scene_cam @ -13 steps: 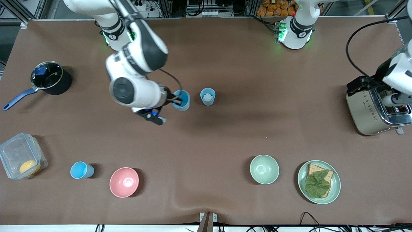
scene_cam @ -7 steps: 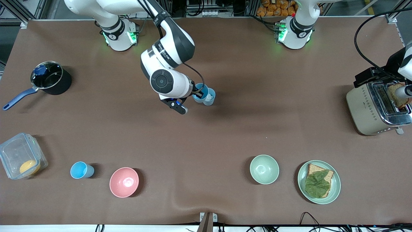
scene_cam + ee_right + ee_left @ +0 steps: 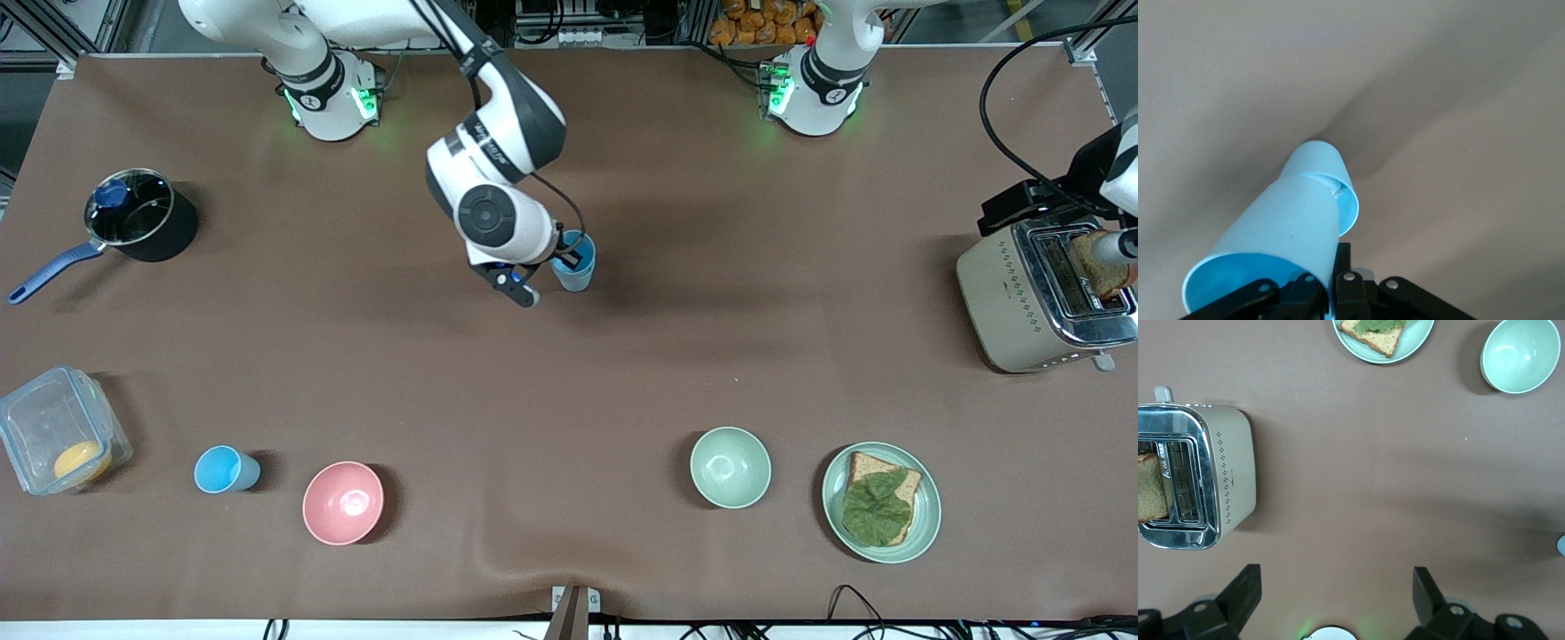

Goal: Stack blue cups with both arms
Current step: 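Lower the held blue cup into the placed cup with the right gripper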

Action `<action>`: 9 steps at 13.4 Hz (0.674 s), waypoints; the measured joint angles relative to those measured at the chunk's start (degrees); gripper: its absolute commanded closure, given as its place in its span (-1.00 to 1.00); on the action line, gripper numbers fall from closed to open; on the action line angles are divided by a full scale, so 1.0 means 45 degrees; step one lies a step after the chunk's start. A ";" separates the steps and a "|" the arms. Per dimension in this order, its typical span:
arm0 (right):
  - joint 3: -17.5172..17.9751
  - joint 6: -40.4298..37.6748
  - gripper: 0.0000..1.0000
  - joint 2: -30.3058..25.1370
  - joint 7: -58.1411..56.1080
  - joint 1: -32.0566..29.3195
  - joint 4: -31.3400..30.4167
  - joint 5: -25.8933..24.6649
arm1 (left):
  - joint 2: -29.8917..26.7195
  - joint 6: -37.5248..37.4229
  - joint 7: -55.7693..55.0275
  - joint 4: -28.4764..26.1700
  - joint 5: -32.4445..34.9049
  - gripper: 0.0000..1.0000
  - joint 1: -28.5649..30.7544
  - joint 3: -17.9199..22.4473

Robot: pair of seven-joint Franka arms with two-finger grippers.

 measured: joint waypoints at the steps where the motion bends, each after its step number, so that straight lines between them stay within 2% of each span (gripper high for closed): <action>1: 0.0001 0.0122 1.00 0.0133 0.0141 0.0159 0.0000 0.0002 | -0.0001 0.0000 0.0000 -0.0005 0.0000 -1.00 0.0003 0.0023; 6: -0.0112 0.0185 1.00 0.0274 0.0242 0.0290 0.0002 0.0008 | -0.0001 0.0000 0.0000 -0.0010 0.0000 -1.00 0.0000 0.0031; 7: -0.0127 0.0178 0.35 0.0274 0.0242 0.0290 0.0002 0.0008 | -0.0001 0.0000 0.0000 -0.0010 0.0000 -1.00 -0.0002 0.0030; 8: -0.0134 0.0165 -0.88 0.0274 0.0250 0.0290 0.0002 0.0008 | -0.0001 0.0000 0.0001 -0.0010 0.0000 -1.00 -0.0006 0.0028; 9: -0.0139 0.0156 -1.00 0.0274 0.0296 0.0289 0.0002 0.0009 | -0.0001 0.0000 0.0004 -0.0010 0.0000 -1.00 -0.0008 0.0027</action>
